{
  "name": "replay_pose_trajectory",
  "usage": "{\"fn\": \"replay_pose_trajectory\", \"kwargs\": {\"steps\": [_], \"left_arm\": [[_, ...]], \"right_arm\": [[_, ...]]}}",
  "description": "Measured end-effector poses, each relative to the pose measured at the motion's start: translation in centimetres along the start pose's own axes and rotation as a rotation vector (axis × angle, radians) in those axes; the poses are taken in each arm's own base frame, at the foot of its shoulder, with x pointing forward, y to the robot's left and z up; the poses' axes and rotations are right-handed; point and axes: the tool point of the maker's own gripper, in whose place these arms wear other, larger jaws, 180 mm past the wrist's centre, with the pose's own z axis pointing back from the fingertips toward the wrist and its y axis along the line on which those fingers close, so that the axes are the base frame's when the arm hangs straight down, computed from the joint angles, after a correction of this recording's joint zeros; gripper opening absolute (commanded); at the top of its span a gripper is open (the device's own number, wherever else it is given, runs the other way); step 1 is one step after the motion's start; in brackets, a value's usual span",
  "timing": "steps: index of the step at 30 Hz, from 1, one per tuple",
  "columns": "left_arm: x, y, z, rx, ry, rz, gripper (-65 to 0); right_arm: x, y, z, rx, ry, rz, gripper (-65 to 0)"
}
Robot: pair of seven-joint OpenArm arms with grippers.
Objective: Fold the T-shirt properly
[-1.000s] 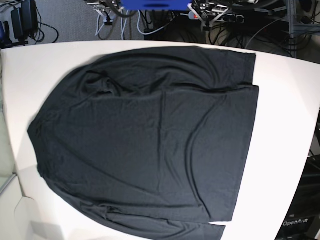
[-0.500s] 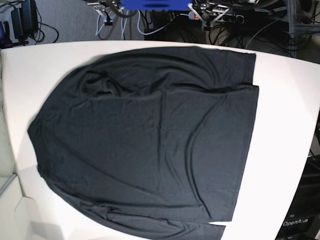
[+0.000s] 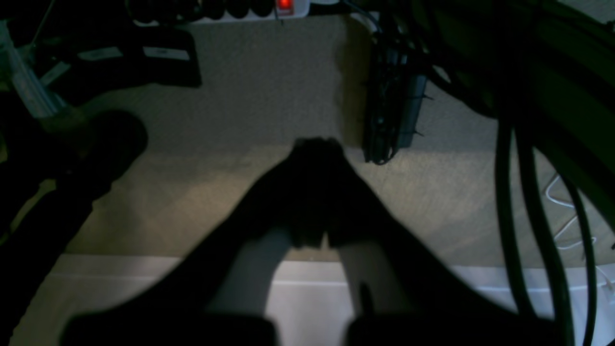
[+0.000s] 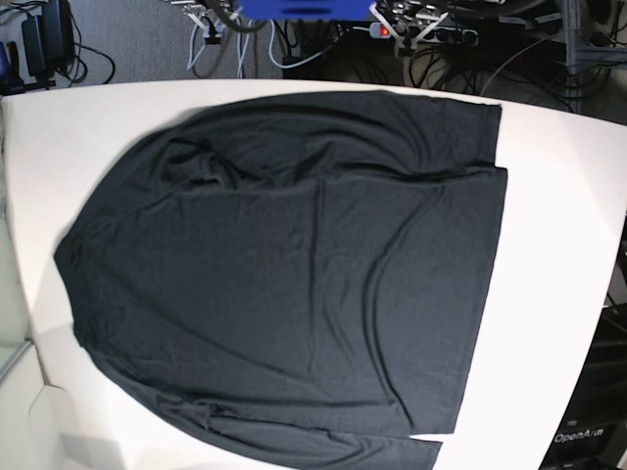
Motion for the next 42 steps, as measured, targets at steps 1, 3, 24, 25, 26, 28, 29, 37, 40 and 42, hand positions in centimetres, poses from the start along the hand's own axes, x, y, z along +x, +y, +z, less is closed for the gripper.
{"fn": "replay_pose_trajectory", "kwargs": {"steps": [1,3,24,25,26,28,29,37,40,42], "left_arm": [[-0.5,0.0,0.0,0.0,0.005,0.0,-65.0],[-0.9,0.0,0.0,-0.001,-0.004,0.0,-65.0],[-3.8,-0.3,0.7,-0.004,-0.116,-0.001,-65.0],[-3.7,-0.3,0.8,-0.004,-0.133,-0.001,-65.0],[-3.8,-0.3,0.9,-0.004,-0.142,-0.001,-65.0],[-4.0,0.0,0.9,-0.007,-0.149,-0.001,-65.0],[-4.1,0.3,0.9,-0.001,-0.149,-0.01,-65.0],[-4.3,0.4,1.1,-0.004,-0.174,-0.038,-65.0],[-4.1,0.3,1.5,-0.006,-0.233,-0.037,-65.0],[-4.0,0.2,1.8,-0.008,-0.27,-0.037,-65.0]], "right_arm": [[0.2,0.0,0.0,0.0,-0.024,0.0,-65.0],[-0.1,-0.1,0.0,-0.001,-0.05,0.0,-65.0],[-5.2,-0.7,1.1,-0.011,-0.18,0.004,-65.0],[-5.2,-0.8,1.1,-0.012,-0.181,0.004,-65.0],[-5.0,-0.9,1.1,-0.012,-0.186,0.005,-65.0],[-4.9,-0.9,1.3,-0.013,-0.211,0.005,-65.0],[-4.8,-0.9,1.4,-0.013,-0.232,0.005,-65.0],[-6.9,-1.6,2.9,-0.027,-0.341,-0.005,-65.0],[-7.0,-2.3,3.4,-0.047,-0.375,-0.028,-65.0],[-7.0,-3.1,3.5,-0.062,-0.387,-0.033,-65.0]]}}
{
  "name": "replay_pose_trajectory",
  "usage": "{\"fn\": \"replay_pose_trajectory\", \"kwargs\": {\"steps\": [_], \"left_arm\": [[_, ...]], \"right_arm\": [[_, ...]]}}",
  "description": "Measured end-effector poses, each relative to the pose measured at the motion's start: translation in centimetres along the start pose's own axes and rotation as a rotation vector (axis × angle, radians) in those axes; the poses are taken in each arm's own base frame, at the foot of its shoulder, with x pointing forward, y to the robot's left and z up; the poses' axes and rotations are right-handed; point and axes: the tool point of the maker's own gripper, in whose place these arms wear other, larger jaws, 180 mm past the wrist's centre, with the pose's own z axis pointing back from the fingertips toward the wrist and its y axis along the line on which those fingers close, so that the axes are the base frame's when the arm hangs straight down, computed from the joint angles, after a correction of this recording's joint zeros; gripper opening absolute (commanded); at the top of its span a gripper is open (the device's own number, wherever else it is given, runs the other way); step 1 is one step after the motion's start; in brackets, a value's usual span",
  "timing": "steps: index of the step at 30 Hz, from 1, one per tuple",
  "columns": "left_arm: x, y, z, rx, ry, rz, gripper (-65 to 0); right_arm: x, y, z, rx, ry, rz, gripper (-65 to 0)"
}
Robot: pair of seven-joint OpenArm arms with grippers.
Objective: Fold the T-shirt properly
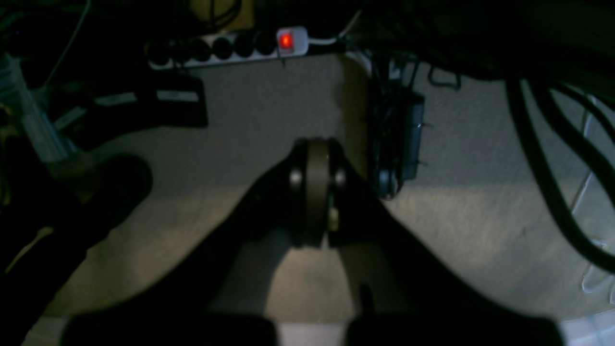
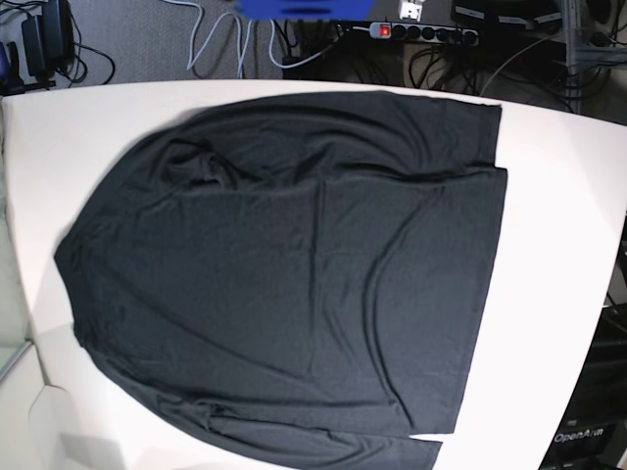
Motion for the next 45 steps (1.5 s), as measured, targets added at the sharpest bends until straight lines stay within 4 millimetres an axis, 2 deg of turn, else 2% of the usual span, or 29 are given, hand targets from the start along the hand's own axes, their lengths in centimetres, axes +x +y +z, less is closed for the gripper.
{"fn": "replay_pose_trajectory", "kwargs": {"steps": [5,11,16,19,25,27,30,34,39,41,45], "left_arm": [[0.9,1.6,0.3,0.028,-0.076,0.0,-65.0],[1.5,4.2,1.1,0.081,-0.153,0.02,-65.0],[1.6,5.3,1.6,0.12,-0.19,0.06,-65.0],[2.2,5.6,1.6,0.125,-0.215,0.063,-65.0],[2.0,5.6,1.6,0.124,-0.209,0.063,-65.0],[2.2,5.5,1.6,0.121,-0.218,0.06,-65.0],[3.6,5.0,2.3,0.087,-0.321,0.086,-65.0],[3.5,4.4,3.1,0.054,-0.37,0.119,-65.0],[3.3,4.7,3.3,0.074,-0.373,0.145,-65.0],[3.0,5.3,3.8,0.102,-0.395,0.176,-65.0],[3.9,6.1,5.4,0.135,-0.507,0.183,-65.0]], "right_arm": [[0.8,-0.3,0.6,-0.005,-0.082,0.001,-65.0],[0.5,-1.1,1.6,-0.014,-0.122,0.01,-65.0],[1.4,-1.8,1.7,-0.019,-0.174,0.017,-65.0],[1.5,-2.5,1.7,-0.03,-0.178,0.019,-65.0],[1.6,-4.1,1.8,-0.075,-0.181,-0.001,-65.0],[2.3,-4.9,1.9,-0.086,-0.216,0.008,-65.0],[3.1,-5.5,2.4,-0.09,-0.274,0.022,-65.0],[2.8,-6.6,3.6,-0.102,-0.31,0.04,-65.0],[3.3,-6.6,4.7,-0.101,-0.377,0.048,-65.0],[3.7,-6.6,5.3,-0.1,-0.421,0.052,-65.0],[3.8,-6.7,6.6,-0.098,-0.476,0.061,-65.0]]}}
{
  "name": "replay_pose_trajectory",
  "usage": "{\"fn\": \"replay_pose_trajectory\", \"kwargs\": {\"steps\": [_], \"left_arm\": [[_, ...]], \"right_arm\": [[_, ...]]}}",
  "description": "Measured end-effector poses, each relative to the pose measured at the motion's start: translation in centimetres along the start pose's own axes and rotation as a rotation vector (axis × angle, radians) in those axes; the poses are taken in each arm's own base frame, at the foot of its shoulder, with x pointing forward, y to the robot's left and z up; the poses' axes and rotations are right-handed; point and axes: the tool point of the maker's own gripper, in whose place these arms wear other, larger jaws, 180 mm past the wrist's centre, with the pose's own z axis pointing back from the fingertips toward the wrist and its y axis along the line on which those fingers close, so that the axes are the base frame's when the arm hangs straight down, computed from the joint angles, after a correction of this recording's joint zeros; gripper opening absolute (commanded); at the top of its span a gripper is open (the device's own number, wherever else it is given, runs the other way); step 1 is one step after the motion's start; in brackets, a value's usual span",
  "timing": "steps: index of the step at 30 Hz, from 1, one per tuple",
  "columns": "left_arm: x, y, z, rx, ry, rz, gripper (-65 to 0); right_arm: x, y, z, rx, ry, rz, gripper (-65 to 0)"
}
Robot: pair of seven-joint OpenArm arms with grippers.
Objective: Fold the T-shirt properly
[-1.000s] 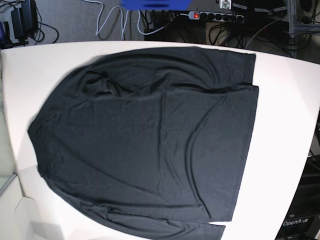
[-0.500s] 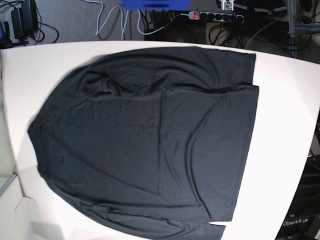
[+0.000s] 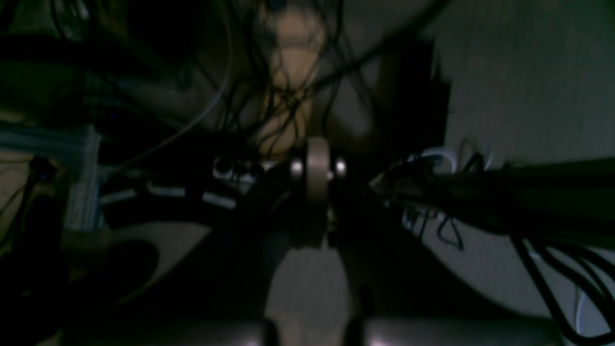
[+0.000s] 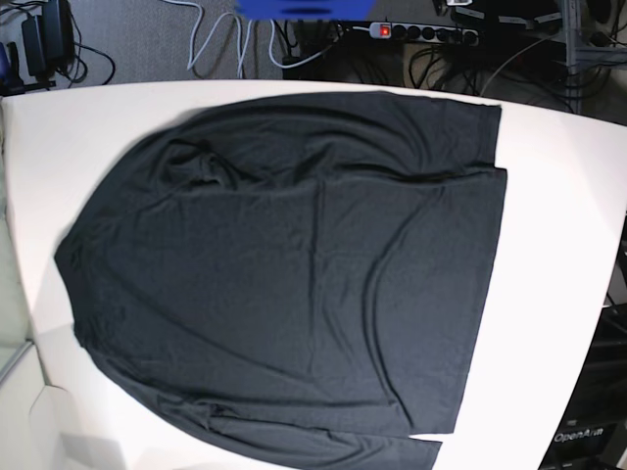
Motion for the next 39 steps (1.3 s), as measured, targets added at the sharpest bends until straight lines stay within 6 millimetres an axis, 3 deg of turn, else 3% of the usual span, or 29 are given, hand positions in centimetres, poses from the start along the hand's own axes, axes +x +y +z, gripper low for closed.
{"fn": "replay_pose_trajectory", "kwargs": {"steps": [4,8,17,21,27,29,32,35,39], "left_arm": [[0.4,0.4,2.1,0.007,-0.074,-0.004,-65.0],[0.3,0.7,4.0,0.01,-0.113,-0.009,-65.0],[-0.7,0.7,5.9,0.009,-0.099,-0.007,-65.0],[0.8,0.0,6.5,-0.016,-0.174,0.016,-65.0],[5.0,-1.4,9.9,-0.076,-0.315,0.067,-65.0],[6.4,-1.7,9.8,-0.102,-0.284,0.073,-65.0],[10.1,-1.0,8.4,-0.09,-0.269,0.075,-65.0],[14.9,-0.1,7.3,-0.071,-0.331,0.069,-65.0],[16.9,0.1,7.5,-0.072,-0.314,0.051,-65.0]], "right_arm": [[-0.2,-0.1,0.8,0.002,-0.004,0.003,-65.0],[0.2,0.0,0.4,0.001,-0.016,0.001,-65.0],[0.8,-0.4,1.3,0.007,-0.057,0.013,-65.0],[2.3,-0.9,2.2,0.014,-0.127,0.029,-65.0],[5.5,-0.8,3.6,0.031,-0.251,0.035,-64.9],[6.8,-0.7,3.9,0.035,-0.288,0.035,-64.8],[7.8,-0.7,3.9,0.026,-0.273,0.027,-65.0],[10.5,0.0,3.3,0.042,-0.308,0.022,-65.0],[14.0,-0.2,2.4,0.038,-0.333,0.026,-65.0]]}}
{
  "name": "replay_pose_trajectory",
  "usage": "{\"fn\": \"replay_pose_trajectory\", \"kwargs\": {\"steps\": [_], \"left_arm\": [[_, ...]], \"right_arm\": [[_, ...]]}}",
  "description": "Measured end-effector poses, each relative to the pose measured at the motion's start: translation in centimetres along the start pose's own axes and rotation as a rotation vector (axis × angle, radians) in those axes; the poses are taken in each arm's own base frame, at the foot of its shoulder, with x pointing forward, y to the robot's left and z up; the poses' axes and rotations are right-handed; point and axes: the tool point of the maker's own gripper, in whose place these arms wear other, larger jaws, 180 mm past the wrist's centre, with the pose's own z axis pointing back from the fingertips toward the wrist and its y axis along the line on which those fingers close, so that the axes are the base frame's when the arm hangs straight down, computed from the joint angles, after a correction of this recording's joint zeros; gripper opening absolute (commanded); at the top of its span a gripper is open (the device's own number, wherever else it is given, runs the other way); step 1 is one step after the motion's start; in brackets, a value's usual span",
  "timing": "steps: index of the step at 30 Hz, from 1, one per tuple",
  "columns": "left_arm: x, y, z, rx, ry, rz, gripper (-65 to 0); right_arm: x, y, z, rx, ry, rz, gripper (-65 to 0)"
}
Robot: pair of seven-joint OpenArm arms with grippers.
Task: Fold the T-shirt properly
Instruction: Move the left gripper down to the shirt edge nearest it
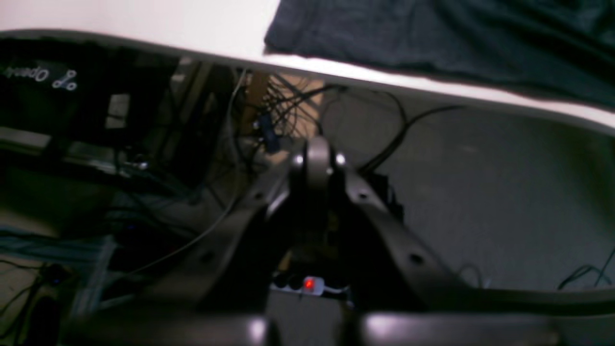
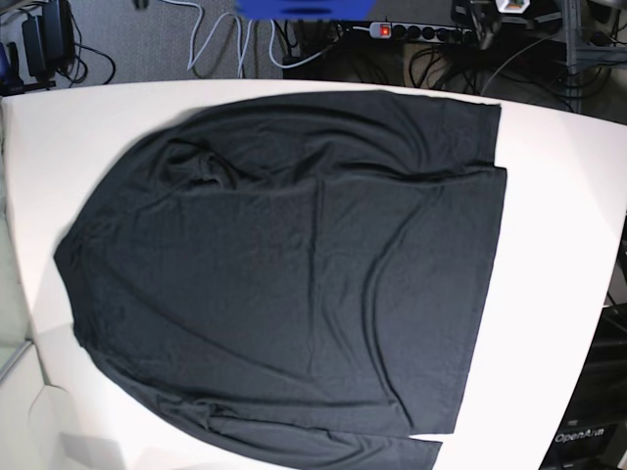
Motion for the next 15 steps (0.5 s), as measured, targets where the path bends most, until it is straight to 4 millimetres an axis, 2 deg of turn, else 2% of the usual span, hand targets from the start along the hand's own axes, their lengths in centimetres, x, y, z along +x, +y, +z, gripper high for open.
{"fn": "replay_pose_trajectory", "kwargs": {"steps": [6,9,15], "left_arm": [[2.8,-1.6,-0.1,-0.042,-0.025,0.006,-65.0],[3.2,-1.6,-0.3,-0.041,-0.019,0.005,-65.0],[4.1,0.4,-1.2,0.014,0.0,-0.026,-65.0]], "right_arm": [[3.2,-0.7,-2.1,-0.013,0.004,0.009,-65.0],[5.0,-0.7,-3.1,-0.013,-0.021,0.01,-64.8],[7.7,-0.6,-4.8,-0.008,-0.021,0.008,-64.8]]}}
